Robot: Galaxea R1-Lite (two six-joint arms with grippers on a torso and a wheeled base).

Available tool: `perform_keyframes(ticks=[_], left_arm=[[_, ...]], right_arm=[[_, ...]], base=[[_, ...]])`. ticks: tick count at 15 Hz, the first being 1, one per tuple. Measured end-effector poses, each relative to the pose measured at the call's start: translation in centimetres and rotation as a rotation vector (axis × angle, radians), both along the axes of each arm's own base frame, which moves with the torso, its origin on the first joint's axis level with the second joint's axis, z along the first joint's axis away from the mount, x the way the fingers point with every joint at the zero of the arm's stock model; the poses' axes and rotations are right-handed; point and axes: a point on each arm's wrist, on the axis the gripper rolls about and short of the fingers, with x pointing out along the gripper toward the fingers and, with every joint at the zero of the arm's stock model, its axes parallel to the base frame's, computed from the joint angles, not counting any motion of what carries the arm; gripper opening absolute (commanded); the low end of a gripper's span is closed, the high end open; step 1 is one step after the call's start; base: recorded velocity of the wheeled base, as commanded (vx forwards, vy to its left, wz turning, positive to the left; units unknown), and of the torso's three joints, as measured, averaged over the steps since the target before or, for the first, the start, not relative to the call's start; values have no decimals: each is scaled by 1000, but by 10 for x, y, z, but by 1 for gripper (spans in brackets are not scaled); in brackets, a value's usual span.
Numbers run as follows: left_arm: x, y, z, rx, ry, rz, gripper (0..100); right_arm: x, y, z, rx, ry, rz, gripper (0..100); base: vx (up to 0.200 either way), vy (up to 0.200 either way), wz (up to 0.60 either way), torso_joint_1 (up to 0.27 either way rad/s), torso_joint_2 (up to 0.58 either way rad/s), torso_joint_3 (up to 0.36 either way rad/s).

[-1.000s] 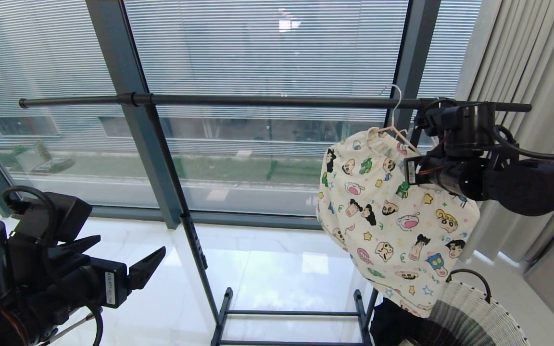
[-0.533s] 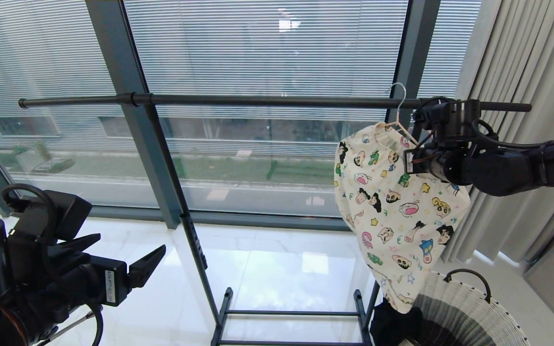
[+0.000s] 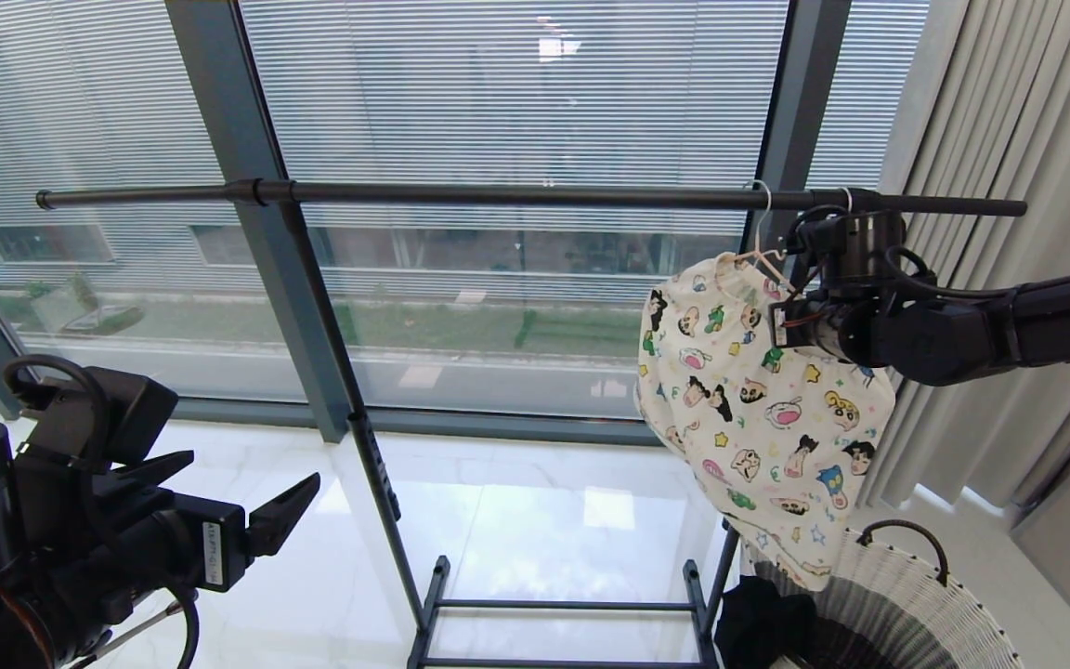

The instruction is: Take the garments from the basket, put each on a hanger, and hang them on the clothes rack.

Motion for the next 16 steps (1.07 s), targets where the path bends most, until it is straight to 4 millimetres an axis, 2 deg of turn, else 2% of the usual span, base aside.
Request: perform_keyframes(ticks=[7,8,13,16], left_arm=[[0,0,0,0,0,0,100],[0,0,0,0,-1,0,100],[-3,2,1,-3,-12,7,100],[-2,9,2,-3,-14,54,100]], right_arm=[[1,-3,-2,-16,-1,-50,0],[2,-3,-2,-16,-2,-51,100],[-2,-4,3,-20,-6,-49,100],[-23,-10,22,-55,43,-36,100]], base=[[0,0,0,0,0,0],[0,0,0,0,0,0],[0,0,0,0,0,0],[0,0,0,0,0,0]])
